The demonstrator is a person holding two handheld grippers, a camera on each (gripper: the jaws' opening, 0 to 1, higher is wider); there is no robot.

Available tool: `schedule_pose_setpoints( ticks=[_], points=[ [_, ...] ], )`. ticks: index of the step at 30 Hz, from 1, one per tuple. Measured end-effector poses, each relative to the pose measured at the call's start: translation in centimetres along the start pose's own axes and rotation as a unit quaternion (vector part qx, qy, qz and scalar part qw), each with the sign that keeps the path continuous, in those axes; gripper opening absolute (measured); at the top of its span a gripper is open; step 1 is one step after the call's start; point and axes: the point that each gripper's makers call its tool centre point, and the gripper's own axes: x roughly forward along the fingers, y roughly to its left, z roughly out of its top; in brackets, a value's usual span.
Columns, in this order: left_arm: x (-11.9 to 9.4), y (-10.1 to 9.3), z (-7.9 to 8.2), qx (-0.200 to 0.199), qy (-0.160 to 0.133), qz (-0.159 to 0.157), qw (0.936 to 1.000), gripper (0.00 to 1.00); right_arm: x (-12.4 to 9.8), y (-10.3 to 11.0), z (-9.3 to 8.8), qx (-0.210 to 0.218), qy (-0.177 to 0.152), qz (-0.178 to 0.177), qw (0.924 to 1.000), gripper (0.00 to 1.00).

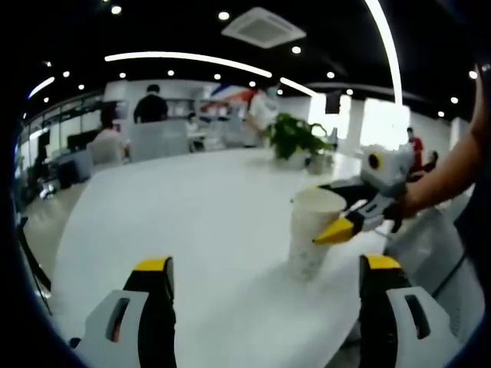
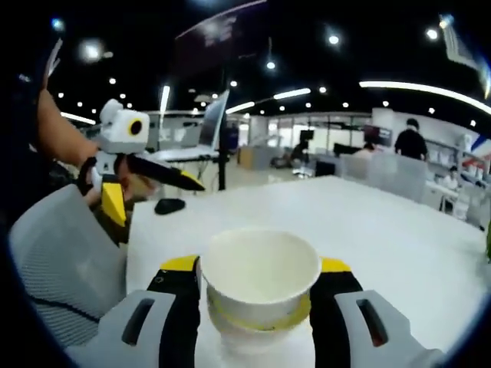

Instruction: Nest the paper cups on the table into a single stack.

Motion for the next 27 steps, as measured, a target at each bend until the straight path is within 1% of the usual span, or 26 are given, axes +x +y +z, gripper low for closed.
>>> schedule_pose_setpoints(
  ticks=[2,4,9,13,15,16,17,20,21,23,25,27],
  points=[
    [0.2,-0.3,-0.2,0.0,0.001,-0.003,1.0,0.98,0.1,0.3,0.4,0.022,-0.014,0.008,0.9996,0.59],
    [0.2,-0.6,-0.3,-0.001,0.002,-0.005,1.0,0.98,0.1,0.4,0.2,0.028,-0.005,0.009,0.9996,0.62],
    [0.3,-0.9,-0.3,-0.001,0.001,-0.008,1.0,0.98,-0.2,0.7,0.0,0.028,-0.001,0.014,0.9995,0.63],
    [0.3,-0.8,-0.3,0.001,0.001,-0.007,1.0,0.98,-0.8,0.4,0.6,0.029,-0.007,0.017,0.9994,0.66],
    [0.2,-0.8,-0.2,0.002,-0.001,-0.006,1.0,0.98,-1.2,-0.1,1.3,0.031,-0.015,0.018,0.9992,0.68],
    [0.2,-0.8,-0.1,0.004,-0.002,-0.006,1.0,0.98,-1.6,-0.4,2.1,0.033,-0.024,0.02,0.999,0.71],
    [0.2,-0.8,0.0,0.006,-0.003,-0.006,1.0,0.98,-1.8,-0.5,2.3,0.035,-0.026,0.02,0.9989,0.73],
    [0.3,-0.7,0.4,0.006,-0.007,-0.005,0.9999,0.98,-3.0,-0.9,4.1,0.037,-0.049,0.032,0.9976,0.8],
    [0.3,-0.6,0.5,0.007,-0.009,-0.004,0.9999,0.98,-3.4,-1.1,4.3,0.036,-0.052,0.034,0.9974,0.83],
    [0.5,-0.5,0.7,0.008,-0.009,0.0,0.9999,0.98,-4.1,-1.3,4.7,0.033,-0.056,0.036,0.9973,0.89],
    [0.8,-0.5,0.6,-0.001,-0.004,-0.001,1.0,0.98,-4.8,-1.5,4.5,0.032,-0.055,0.039,0.9972,0.95],
    [0.9,-0.6,0.4,0.001,-0.001,-0.002,1.0,0.98,-5.6,-1.8,4.2,0.039,-0.055,0.039,0.9969,0.98]
  ],
)
